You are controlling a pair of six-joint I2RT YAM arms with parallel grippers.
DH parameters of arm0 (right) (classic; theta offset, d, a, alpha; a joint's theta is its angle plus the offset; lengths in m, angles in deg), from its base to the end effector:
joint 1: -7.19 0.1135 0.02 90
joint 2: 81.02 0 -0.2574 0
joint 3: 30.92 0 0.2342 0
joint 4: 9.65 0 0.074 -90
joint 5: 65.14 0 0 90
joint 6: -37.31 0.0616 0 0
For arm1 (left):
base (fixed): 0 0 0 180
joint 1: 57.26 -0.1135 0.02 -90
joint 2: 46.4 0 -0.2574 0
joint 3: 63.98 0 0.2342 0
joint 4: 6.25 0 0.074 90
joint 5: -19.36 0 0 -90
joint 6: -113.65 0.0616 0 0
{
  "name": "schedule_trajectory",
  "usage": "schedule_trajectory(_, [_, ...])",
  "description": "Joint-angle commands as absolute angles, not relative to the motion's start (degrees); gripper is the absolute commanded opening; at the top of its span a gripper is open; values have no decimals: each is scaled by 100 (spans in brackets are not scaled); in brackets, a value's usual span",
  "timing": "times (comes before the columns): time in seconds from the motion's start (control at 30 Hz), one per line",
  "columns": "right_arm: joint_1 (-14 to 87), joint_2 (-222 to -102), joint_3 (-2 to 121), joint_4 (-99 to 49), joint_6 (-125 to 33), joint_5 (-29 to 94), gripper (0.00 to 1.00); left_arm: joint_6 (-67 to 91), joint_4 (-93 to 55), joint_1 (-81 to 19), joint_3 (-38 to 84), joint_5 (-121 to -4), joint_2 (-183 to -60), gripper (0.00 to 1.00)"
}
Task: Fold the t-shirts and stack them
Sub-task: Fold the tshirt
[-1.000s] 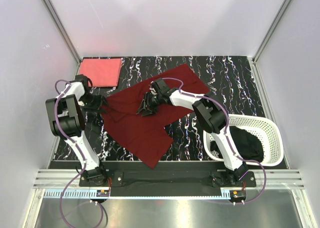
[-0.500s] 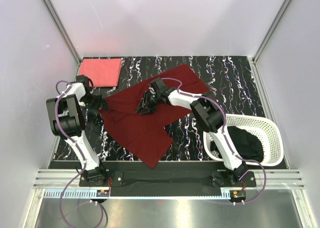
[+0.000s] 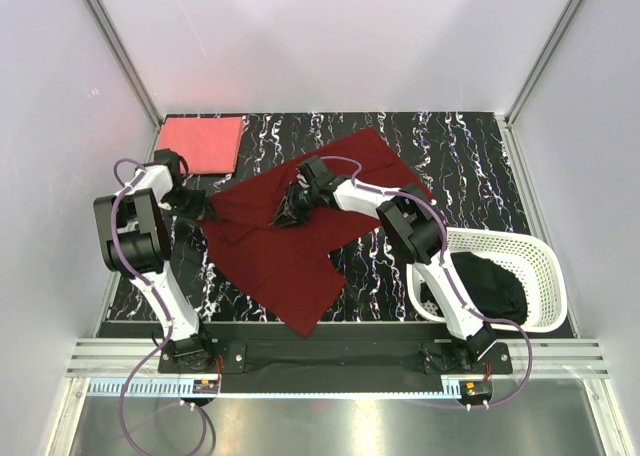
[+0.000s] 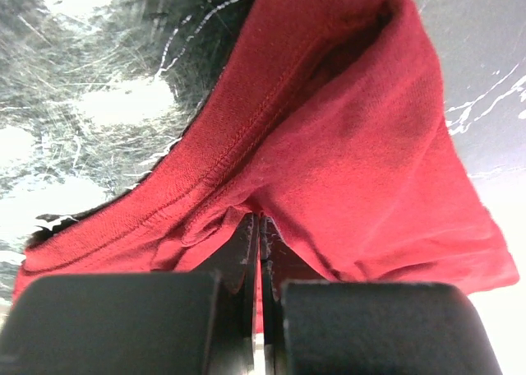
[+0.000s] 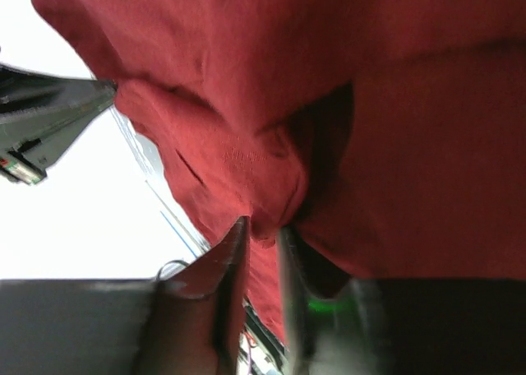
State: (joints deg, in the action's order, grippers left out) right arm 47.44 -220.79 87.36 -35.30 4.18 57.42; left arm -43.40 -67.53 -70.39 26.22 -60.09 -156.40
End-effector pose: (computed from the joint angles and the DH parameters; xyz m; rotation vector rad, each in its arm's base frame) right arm 0.3755 0.3613 0.1016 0.0853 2.7604 1.3376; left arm 0.3427 0.0684 0.1431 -1.9572 2.3594 -0.3607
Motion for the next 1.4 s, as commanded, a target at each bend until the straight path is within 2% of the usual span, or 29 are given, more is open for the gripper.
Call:
schedule_trajectory(0.0, [4824,-22200,9088,-3644,435,5659,24,-3964,-6715,-6895,2593,-6307,-15328,0])
schedule_trajectory(0.07, [4824,-22165,9159,-3671,444,5685,19,-3832,-6724,-6807,2505,-6405,-15153,0])
schedule_trajectory(0.17, [4824,-22051,9151,-3793,427,5703,4,-3709,-6697,-6693,2250,-6528,-14977,0])
schedule_trajectory(0.23, [4815,-21902,9116,-3942,374,5720,0,-3578,-6706,-6562,2171,-6659,-14810,0])
schedule_trajectory(0.67, [4236,-21049,8895,-5138,-355,6194,0,-3111,-6864,-5639,1476,-7530,-13720,0])
schedule_trajectory(0.93, [4033,-21242,9308,-6068,-1013,6520,0,-3251,-6917,-5138,1081,-7556,-13465,0])
schedule_trajectory(1.37, [3980,-21593,9572,-6519,-1480,6792,0,-3489,-7330,-4803,870,-7548,-12981,0])
